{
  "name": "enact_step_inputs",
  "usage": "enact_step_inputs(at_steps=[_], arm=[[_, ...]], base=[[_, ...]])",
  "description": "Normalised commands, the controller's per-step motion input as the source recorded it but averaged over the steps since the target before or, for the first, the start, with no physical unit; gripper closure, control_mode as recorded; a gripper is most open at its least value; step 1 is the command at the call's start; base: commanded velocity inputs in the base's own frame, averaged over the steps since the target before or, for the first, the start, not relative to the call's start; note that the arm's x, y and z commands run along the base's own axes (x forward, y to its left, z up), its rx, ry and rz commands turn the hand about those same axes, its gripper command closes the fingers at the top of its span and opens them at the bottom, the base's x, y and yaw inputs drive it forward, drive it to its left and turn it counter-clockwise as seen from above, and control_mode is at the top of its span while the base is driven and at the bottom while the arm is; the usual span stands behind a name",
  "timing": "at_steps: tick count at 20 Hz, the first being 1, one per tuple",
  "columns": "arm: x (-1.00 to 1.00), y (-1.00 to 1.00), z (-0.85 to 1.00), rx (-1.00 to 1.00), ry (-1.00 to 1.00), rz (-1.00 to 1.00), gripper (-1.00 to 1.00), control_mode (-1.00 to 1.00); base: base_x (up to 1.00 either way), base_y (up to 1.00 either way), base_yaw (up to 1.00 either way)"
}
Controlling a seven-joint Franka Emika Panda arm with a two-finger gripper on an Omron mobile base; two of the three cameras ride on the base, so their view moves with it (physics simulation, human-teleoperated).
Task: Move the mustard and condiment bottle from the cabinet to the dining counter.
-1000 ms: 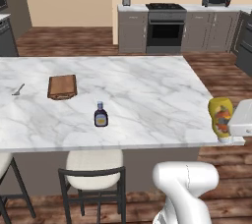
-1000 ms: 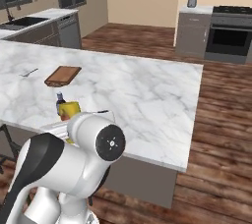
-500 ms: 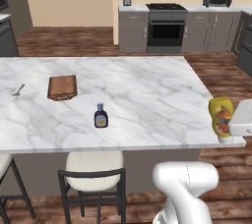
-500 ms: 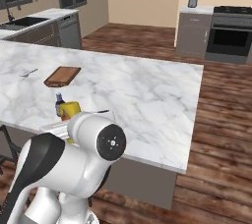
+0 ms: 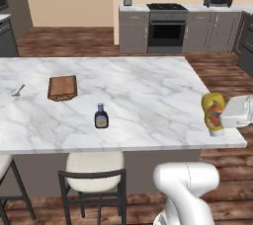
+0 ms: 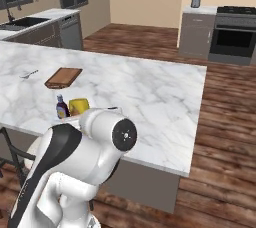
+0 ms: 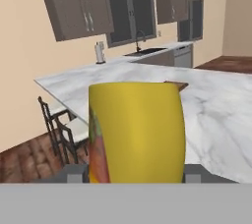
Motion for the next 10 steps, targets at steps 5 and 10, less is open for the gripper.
enact_step_inputs(at_steps=[5, 10], arm=[[0.72, 0.09, -0.22, 0.1, 0.0, 0.13, 1.0, -1.0], [0.6, 0.04, -0.36, 0.13, -0.02, 0.19, 1.0, -1.0]], base=[[0.0, 0.0, 0.0], [0.0, 0.0, 0.0]])
